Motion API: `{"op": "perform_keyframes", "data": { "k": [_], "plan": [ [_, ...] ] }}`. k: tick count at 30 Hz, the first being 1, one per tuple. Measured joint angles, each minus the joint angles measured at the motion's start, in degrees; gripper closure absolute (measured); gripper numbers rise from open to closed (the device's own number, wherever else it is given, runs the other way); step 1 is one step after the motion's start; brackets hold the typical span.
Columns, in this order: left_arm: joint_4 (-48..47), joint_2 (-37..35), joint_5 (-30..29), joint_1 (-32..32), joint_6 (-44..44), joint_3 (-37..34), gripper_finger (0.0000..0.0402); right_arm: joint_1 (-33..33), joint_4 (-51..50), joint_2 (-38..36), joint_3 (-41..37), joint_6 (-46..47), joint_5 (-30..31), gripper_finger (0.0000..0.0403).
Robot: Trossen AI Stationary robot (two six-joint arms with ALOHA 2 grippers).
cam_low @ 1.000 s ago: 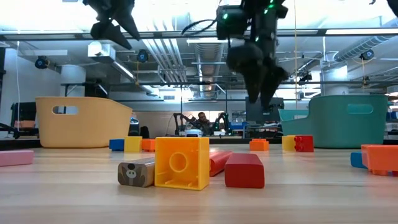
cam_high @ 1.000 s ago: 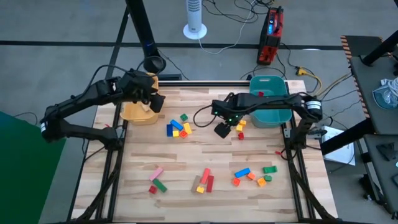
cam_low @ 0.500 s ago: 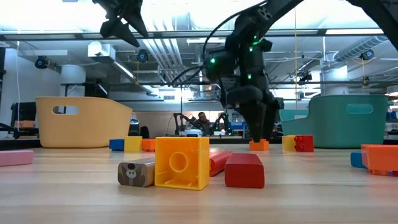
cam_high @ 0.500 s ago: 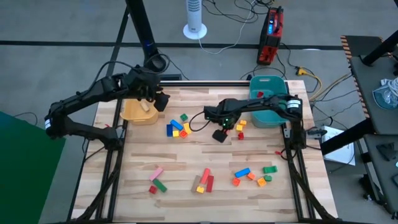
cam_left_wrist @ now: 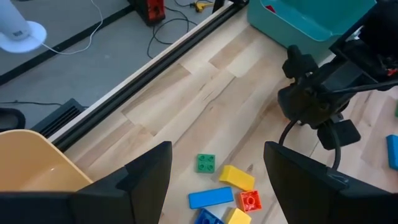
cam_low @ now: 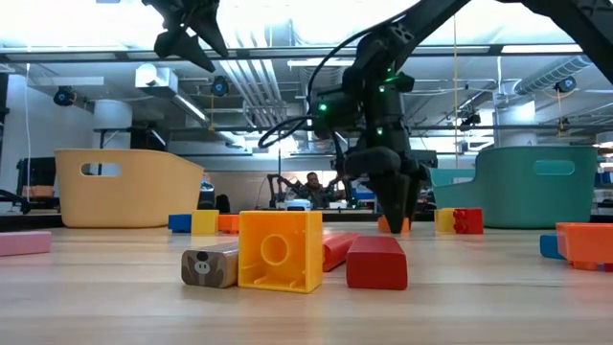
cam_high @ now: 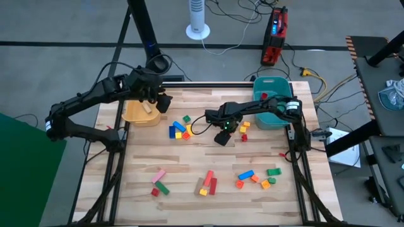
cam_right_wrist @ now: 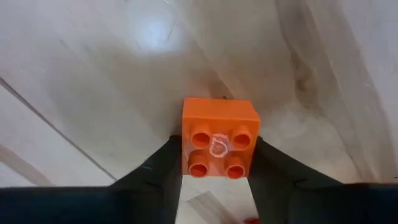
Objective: Sort blocks by size
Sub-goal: Put the orange game piece into the blue bin
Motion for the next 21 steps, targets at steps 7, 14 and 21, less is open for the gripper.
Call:
{"op": "perform_keyframes", "data": {
  "k": [7, 14, 21],
  "plan": [
    [-0.06, -0.22, 0.13, 0.00, -2.57, 0.00, 0.0160, -1.78, -0.42, -8.39, 0.39, 1.51, 0.29, 0.0271],
    [-0.31, -0.32, 4.36, 0.00, -10.08, 0.00, 0.0160, -9.51, -14.73, -21.37, 0.54, 6.34, 16.73, 0.0271],
    [-1.99, -0.99, 7.10, -2.60, -18.10, -0.02, 0.0160, -24.48, -23.53, -26.75, -1.11, 12.89, 26.35, 0.0271]
  ]
}}
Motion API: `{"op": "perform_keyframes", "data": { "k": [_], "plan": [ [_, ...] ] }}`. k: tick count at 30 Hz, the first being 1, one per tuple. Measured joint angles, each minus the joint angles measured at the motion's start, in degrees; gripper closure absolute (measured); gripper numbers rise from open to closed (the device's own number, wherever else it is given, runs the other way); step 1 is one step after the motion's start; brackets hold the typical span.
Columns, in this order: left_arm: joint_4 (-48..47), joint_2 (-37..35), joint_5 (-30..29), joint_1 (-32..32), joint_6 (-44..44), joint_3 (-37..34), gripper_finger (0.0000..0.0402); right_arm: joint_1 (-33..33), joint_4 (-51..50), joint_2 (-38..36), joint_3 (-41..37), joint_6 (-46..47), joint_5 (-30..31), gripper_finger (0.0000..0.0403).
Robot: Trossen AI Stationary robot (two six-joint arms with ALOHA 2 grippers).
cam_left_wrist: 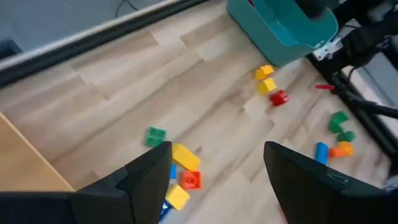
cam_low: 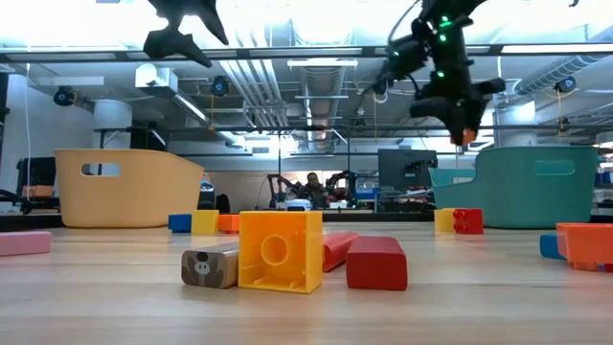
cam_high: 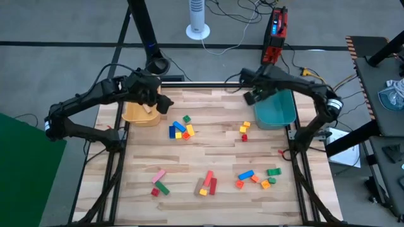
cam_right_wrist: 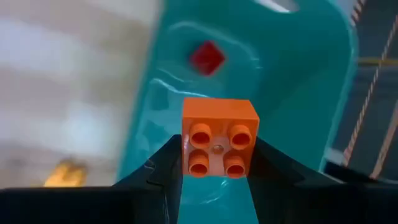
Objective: Sort blocks by size
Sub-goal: Put the orange game piece into the blue bin, then put the pink block into the yellow bin
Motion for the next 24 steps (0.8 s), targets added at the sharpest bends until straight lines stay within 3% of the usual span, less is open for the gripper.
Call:
{"op": "perform_keyframes", "data": {
  "k": [3, 9, 13, 17, 24],
  "plan": [
    [-1.29, -0.31, 0.01, -2.40, -4.92, 0.00, 0.0160, -4.49, 0.42, -0.48, -0.82, -0.67, -0.27, 0.0255],
    [-4.24, -0.44, 2.75, -9.82, -16.69, -0.02, 0.0160, -6.28, 2.00, -1.05, -0.80, -5.60, -0.54, 0.0123],
    [-4.19, -0.44, 5.92, -16.18, -25.06, -0.02, 0.0160, -4.75, 4.49, -2.47, -0.82, -7.07, -0.65, 0.0076],
    [-4.41, 0.03, 5.97, -23.20, -30.74, -0.02, 0.0160, -2.17, 5.38, -4.43, -1.00, -7.66, -1.93, 0.0066],
    [-5.16, 4.14, 5.83, -33.91, -37.71, -0.02, 0.0160, 4.78, 12.43, -10.63, -2.28, -7.81, -5.76, 0.0086]
  ]
}}
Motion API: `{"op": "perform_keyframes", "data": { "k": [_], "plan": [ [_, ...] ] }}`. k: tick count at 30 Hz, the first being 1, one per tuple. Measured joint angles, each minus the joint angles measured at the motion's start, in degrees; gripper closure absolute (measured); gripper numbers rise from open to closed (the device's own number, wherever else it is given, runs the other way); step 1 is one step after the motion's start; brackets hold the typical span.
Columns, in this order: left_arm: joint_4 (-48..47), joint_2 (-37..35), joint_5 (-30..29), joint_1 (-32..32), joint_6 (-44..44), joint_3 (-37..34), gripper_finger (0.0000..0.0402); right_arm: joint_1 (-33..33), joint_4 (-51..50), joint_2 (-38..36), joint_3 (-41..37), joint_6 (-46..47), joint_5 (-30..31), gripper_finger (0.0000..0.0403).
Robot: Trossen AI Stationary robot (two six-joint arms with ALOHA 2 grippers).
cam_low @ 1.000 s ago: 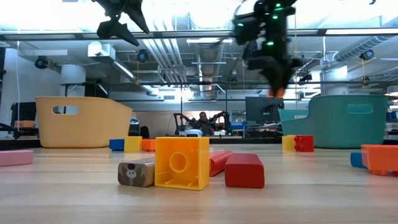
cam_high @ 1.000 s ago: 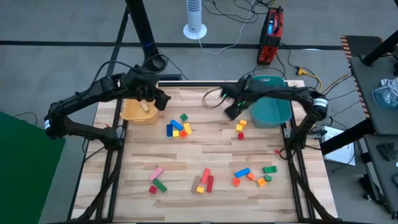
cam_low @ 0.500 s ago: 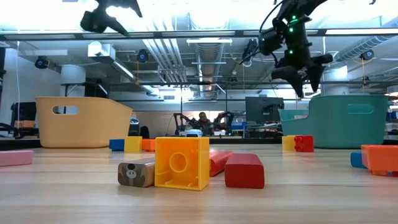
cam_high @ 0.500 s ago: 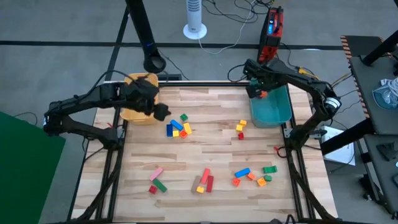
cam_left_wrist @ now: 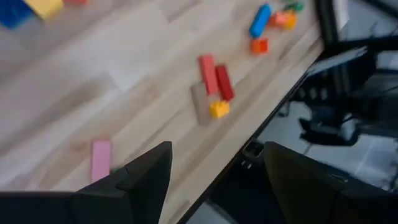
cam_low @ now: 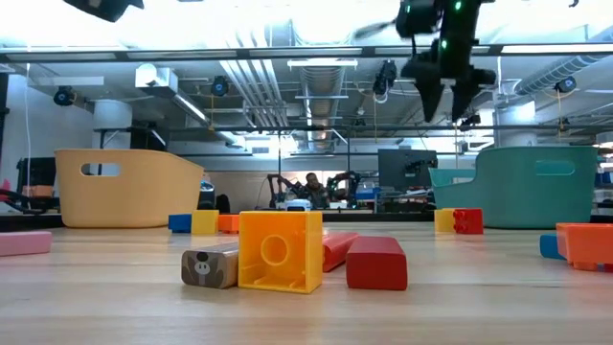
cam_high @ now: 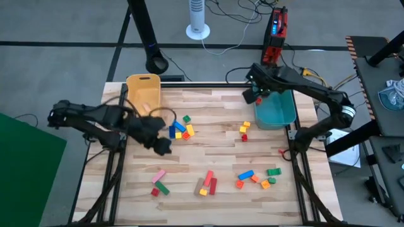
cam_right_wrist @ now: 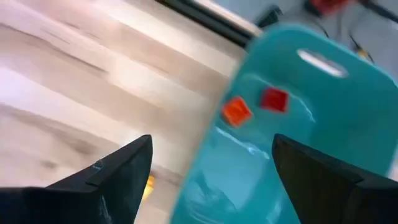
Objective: Sort blocks by size
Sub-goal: Put the pink block into the yellow bin
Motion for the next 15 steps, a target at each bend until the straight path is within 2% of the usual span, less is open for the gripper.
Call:
{"op": "perform_keyframes", "data": {
  "k": [8, 15],
  "plan": [
    [-1.18, 8.16, 0.60, -7.35, -1.75, 0.00, 0.0160, 5.92, 6.71, -4.09, -2.35, 0.91, -2.84, 0.0099],
    [-9.39, 16.93, 2.71, -9.83, -2.35, -0.13, 0.0160, 7.87, 6.95, -3.27, -4.80, 1.99, -2.87, 0.0083]
  ]
}}
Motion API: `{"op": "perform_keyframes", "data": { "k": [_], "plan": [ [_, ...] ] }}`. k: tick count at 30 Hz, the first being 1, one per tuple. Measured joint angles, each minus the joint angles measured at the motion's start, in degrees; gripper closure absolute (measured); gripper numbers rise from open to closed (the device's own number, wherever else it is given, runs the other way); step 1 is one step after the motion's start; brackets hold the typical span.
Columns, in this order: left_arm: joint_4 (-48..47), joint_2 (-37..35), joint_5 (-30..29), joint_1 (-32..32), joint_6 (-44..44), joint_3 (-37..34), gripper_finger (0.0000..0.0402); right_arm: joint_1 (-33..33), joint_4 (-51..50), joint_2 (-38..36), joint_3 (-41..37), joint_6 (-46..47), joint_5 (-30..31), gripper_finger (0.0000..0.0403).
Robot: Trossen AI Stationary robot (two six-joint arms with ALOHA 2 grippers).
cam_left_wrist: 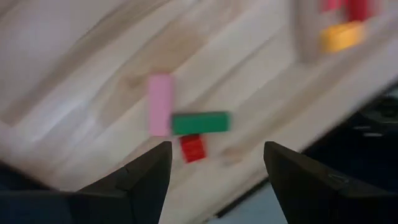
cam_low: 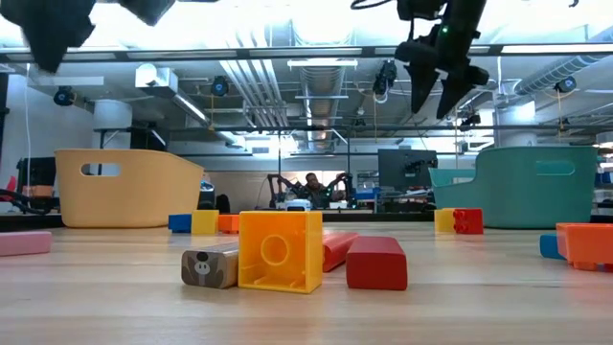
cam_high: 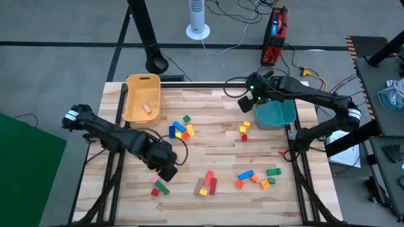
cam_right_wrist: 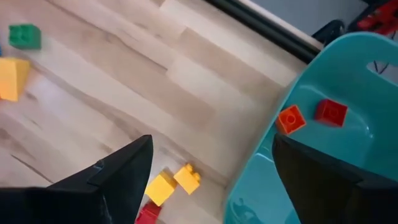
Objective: Sort blocks by size
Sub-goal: Put the pink block into the yellow bin
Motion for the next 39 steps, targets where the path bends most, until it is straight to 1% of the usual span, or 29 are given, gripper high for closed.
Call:
{"op": "perform_keyframes", "data": {
  "k": [5, 8, 11, 18, 22, 25, 27, 34, 35, 39],
  "plan": [
    [0.98, 5.94, -1.18, 0.13, 4.16, -2.13, 0.0160, -0.01, 1.54, 0.79, -1.94, -0.01, -2.71, 0.0067],
    [4.88, 8.72, -0.12, 0.09, 6.59, -4.93, 0.0160, -0.02, 3.28, 0.80, -3.36, 0.04, -3.63, 0.0062],
    [8.52, 11.06, 0.17, -0.49, 7.00, -8.37, 0.0160, -0.02, 4.11, 0.78, -4.12, 0.48, -5.41, 0.0060],
    [13.77, 13.73, -0.13, -1.30, 7.31, -15.36, 0.0160, -0.02, 4.16, 0.47, -4.38, 0.44, -5.48, 0.0067],
    [19.61, 14.47, -0.18, -1.97, 8.83, -18.70, 0.0167, -0.02, 4.26, 0.41, -4.38, 0.44, -5.48, 0.0071],
    [21.74, 14.95, -1.01, -2.48, 8.71, -19.93, 0.0184, -0.02, 4.30, 0.41, -4.38, 0.44, -5.48, 0.0071],
    [21.85, 15.06, -1.58, -2.67, 8.73, -20.15, 0.0204, -0.02, 4.41, 0.41, -4.38, 0.44, -5.48, 0.0069],
    [22.19, 14.82, -3.55, -2.84, 12.14, -20.00, 0.0304, -0.02, 6.65, 0.41, -4.40, 0.44, -5.46, 0.0067],
    [22.20, 14.78, -3.79, -2.84, 12.65, -19.95, 0.0312, -0.02, 6.98, 0.40, -4.40, 0.44, -5.46, 0.0068],
    [22.04, 13.69, -4.30, -2.84, 13.79, -19.46, 0.0313, -0.02, 8.39, 0.39, -4.40, 0.44, -5.46, 0.0076]
  ]
}}
